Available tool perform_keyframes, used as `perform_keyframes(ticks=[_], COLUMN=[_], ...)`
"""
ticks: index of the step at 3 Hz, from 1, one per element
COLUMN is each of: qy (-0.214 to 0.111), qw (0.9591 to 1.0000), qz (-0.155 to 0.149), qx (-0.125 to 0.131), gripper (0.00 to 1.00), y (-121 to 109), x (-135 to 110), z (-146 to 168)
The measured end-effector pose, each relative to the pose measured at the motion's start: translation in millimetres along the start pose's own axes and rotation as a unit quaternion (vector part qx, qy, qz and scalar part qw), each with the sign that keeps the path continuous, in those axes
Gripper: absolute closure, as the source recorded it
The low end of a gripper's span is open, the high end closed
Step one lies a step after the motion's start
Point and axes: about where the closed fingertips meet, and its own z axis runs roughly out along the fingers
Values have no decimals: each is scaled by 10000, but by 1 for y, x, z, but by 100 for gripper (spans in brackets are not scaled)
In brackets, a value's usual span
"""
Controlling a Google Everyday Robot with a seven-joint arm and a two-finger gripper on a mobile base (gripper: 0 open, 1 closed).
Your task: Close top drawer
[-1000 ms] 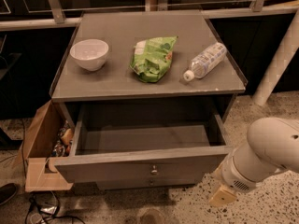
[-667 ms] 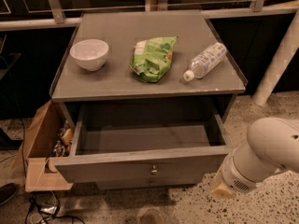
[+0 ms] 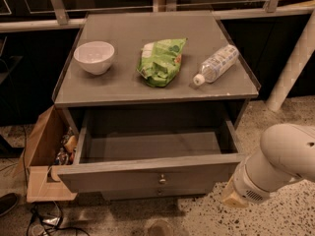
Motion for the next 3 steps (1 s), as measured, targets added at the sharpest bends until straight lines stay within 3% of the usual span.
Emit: perform_keyframes(ticks=[3], qy=[-286], qw=[9993], qz=[104], qx=[199], gripper=[100], y=[-30], x=[-16], z=[20])
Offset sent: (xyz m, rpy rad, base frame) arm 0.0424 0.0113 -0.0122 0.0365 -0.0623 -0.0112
